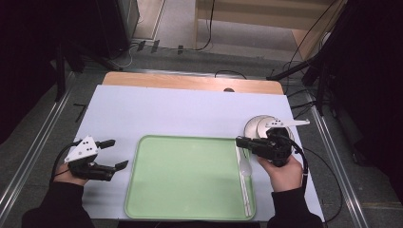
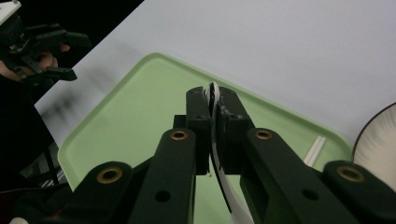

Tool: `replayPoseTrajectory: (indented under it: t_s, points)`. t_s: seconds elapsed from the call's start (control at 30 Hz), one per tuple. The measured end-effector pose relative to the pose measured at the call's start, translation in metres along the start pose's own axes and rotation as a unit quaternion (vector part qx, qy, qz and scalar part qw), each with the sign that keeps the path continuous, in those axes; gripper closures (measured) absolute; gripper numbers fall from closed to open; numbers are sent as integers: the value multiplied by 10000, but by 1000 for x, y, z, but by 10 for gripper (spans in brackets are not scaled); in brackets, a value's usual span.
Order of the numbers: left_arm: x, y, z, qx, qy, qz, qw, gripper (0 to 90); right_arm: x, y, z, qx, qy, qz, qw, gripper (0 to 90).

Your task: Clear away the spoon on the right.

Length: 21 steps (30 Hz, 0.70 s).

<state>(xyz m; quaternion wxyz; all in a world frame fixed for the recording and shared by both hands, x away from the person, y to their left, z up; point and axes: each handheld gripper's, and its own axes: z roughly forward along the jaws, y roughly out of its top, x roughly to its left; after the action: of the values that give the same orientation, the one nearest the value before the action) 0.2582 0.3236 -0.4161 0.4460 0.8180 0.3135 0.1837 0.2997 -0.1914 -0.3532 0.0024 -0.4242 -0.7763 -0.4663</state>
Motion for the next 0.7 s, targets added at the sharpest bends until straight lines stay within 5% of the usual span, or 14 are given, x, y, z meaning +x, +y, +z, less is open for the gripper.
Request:
replayPoseTrajectory:
  t_s: [0.7]
  points:
    - [0,0,1,27,-17,30,10000,134,19,-39,11,179,179,145,9996,858]
